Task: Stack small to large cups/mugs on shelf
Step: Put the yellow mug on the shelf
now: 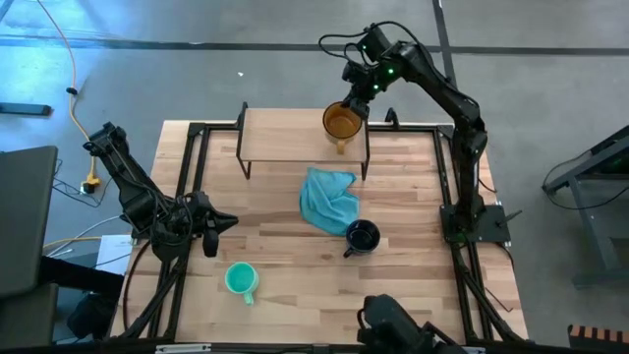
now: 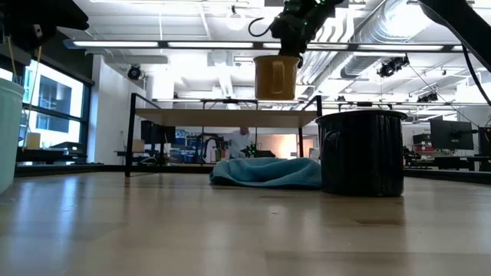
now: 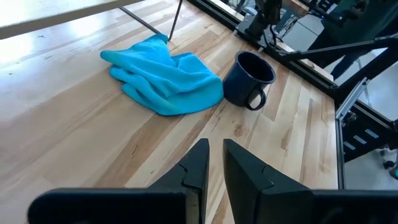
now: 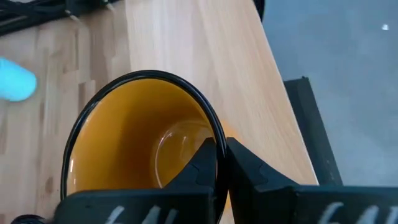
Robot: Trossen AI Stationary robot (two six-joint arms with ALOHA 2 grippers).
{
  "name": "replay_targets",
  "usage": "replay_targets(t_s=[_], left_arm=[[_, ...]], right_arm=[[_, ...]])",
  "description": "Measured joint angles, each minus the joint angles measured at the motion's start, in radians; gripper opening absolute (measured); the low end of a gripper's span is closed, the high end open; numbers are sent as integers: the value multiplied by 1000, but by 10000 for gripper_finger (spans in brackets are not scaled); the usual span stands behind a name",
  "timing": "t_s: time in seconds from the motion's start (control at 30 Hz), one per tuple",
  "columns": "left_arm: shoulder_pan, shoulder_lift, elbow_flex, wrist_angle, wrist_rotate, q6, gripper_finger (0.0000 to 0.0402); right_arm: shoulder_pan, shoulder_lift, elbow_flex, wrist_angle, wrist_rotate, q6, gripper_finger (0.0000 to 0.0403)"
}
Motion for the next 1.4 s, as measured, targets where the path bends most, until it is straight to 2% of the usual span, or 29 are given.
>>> replay_targets(t_s=[0.43, 1.4], left_arm=[[0, 0, 0, 0, 0, -26, 37], [0, 0, 0, -10, -5, -25, 37]], right_arm=[[-20, 51, -2, -13, 6, -44, 0], [-44, 73, -2, -14, -13, -55, 0]])
